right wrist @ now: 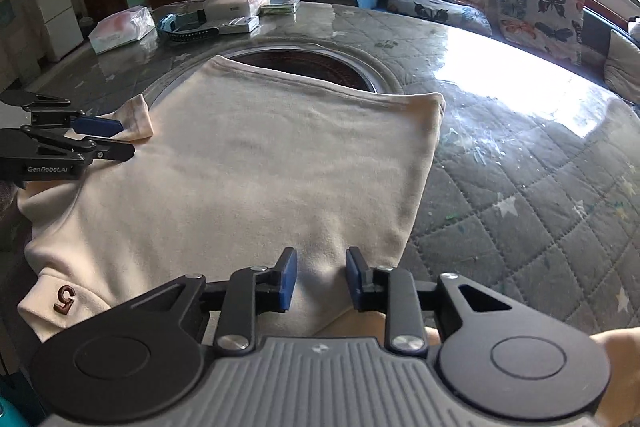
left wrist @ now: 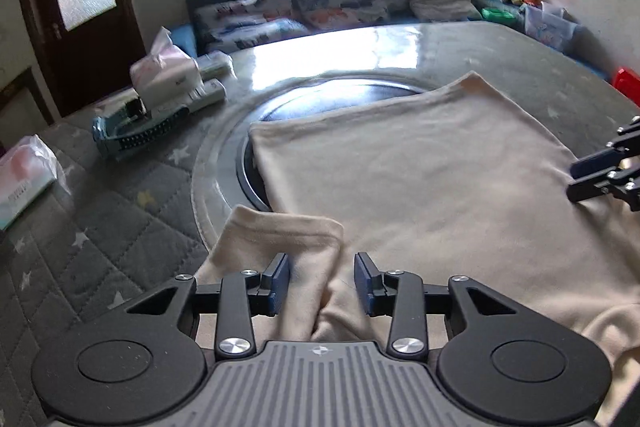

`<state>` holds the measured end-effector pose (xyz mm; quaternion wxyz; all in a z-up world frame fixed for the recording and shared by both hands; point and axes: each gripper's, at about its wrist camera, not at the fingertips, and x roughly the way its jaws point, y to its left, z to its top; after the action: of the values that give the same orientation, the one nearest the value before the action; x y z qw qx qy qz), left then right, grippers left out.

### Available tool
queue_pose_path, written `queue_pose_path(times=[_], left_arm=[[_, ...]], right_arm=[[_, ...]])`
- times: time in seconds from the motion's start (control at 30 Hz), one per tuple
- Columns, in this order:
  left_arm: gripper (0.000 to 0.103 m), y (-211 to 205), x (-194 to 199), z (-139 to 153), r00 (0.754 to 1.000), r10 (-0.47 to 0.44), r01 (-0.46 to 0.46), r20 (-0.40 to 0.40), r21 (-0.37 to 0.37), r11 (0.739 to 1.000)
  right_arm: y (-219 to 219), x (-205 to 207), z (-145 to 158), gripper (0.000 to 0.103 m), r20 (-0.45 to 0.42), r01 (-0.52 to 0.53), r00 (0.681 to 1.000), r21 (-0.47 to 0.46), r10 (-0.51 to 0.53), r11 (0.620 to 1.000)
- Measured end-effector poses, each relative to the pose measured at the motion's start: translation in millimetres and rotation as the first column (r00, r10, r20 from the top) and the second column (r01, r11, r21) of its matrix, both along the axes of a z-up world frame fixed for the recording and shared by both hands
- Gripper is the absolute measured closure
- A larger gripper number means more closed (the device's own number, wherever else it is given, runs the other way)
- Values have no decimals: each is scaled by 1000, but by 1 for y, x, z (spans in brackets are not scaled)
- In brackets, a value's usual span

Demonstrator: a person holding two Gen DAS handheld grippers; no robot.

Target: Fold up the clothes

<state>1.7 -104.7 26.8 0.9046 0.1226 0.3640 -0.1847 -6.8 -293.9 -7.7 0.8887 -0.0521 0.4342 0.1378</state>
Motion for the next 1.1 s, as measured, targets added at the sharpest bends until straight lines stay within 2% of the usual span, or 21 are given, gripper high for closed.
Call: queue_pose_path(times=[0.07, 0.17, 0.33, 0.47, 0.57, 0.73, 0.9, 1.1], left_arm=[[87, 4, -1, 1, 1000, 14, -14, 15, -5, 1000], [98, 17, -5, 6, 998, 45, -44, 47, -31, 999], [100, 60, -19, 31, 976, 185, -171, 115, -121, 978], [100, 106, -36, 48, 938, 316, -284, 145, -205, 937], [100, 139, -44, 49, 907, 400, -362, 127, -249, 898], [100, 174, -55, 34, 869, 484, -448, 105, -251, 858], [99, 184, -66, 10, 852, 519, -497, 69, -209, 842], [99, 195, -67, 1, 833, 551, -535, 56, -179, 826]], right_arm=[[1, -1, -1, 76, 4, 7, 1000, -3, -6, 1000], [3, -1, -1, 74, 7, 11, 1000, -9, -11, 1000], [8, -3, 1, 71, 12, 1, 1000, -26, -1, 1000], [17, -11, 8, 70, 27, -30, 999, -27, 31, 999], [26, -16, 12, 70, 33, -65, 997, -27, 66, 997], [54, -26, 18, 70, 34, -163, 986, -4, 163, 987], [87, -38, 14, 69, 13, -271, 963, 8, 270, 963], [122, -65, 7, 69, -14, -396, 918, -13, 396, 918]])
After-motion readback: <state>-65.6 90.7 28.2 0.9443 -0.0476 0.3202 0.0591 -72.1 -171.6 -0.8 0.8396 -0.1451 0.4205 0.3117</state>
